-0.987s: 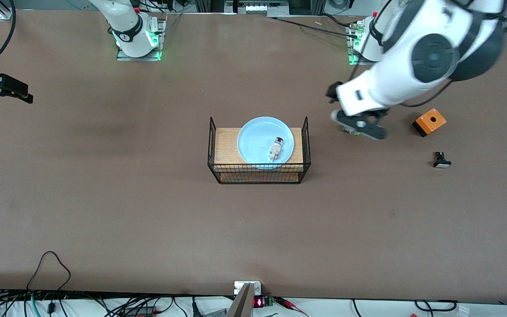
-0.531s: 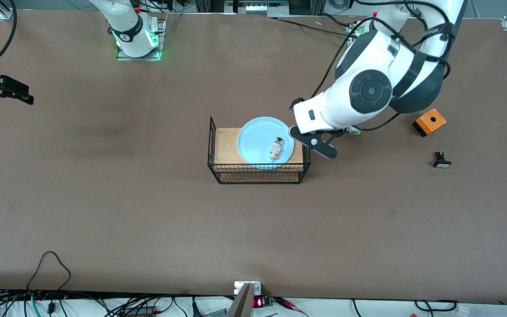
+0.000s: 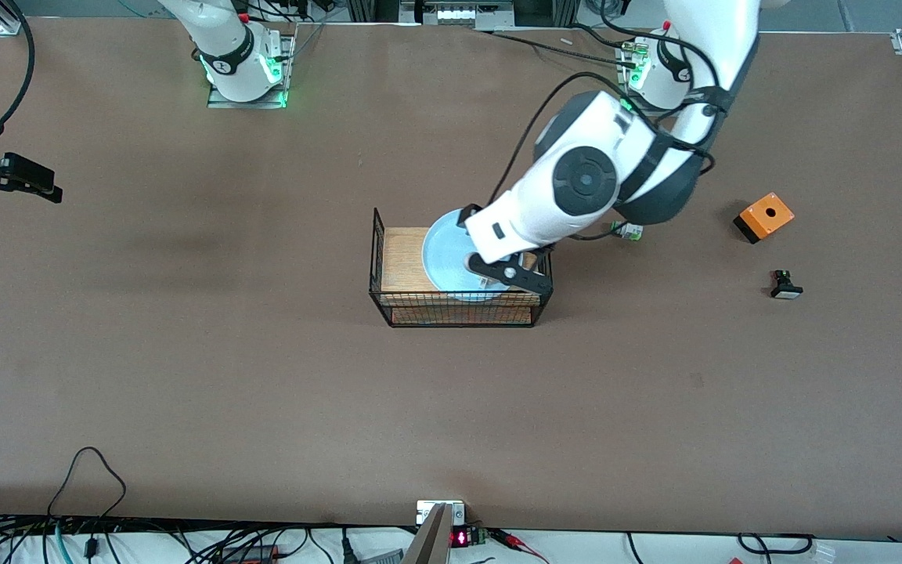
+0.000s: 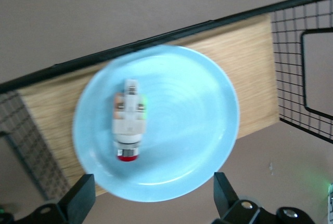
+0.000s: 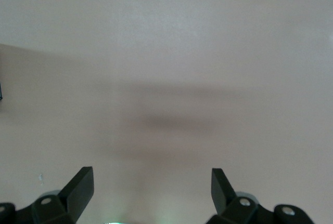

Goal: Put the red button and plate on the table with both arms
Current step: 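Grasp the white button and lift it off the plate with the left gripper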

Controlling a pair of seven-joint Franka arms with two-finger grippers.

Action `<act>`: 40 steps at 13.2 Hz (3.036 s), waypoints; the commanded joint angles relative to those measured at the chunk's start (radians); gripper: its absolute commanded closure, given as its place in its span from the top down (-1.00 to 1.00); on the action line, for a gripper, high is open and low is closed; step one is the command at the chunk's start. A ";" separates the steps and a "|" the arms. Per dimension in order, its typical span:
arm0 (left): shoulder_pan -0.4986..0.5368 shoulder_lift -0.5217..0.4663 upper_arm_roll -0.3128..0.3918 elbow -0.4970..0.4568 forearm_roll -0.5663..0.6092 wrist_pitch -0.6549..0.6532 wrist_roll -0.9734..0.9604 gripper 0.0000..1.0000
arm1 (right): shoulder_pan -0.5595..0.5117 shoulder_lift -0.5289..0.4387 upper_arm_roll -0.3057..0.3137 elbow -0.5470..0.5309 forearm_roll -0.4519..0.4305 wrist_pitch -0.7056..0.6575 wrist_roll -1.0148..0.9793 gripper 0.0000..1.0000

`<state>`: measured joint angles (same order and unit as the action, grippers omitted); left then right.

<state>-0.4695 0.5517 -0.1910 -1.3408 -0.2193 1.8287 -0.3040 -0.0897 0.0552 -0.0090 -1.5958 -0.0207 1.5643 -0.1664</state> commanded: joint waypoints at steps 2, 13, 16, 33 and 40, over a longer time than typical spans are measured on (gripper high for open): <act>-0.040 0.039 0.016 0.042 0.058 0.015 -0.014 1.00 | -0.007 0.008 0.007 0.027 0.060 -0.016 0.037 1.00; -0.035 0.092 0.019 0.032 0.156 0.096 0.025 1.00 | 0.007 0.008 0.017 0.048 0.091 -0.023 0.171 1.00; -0.037 0.102 0.018 0.026 0.164 0.123 0.025 1.00 | 0.041 0.008 0.017 0.048 0.091 -0.023 0.252 1.00; -0.034 0.030 0.010 -0.004 0.150 0.035 -0.032 -1.00 | 0.160 0.006 0.018 0.059 0.081 -0.033 0.475 1.00; 0.032 -0.133 0.045 0.112 0.156 -0.224 -0.043 -1.00 | 0.314 0.008 0.018 0.059 0.088 -0.023 0.860 1.00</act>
<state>-0.4806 0.4455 -0.1502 -1.2665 -0.0778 1.6760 -0.3390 0.1923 0.0558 0.0138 -1.5600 0.0631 1.5512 0.6311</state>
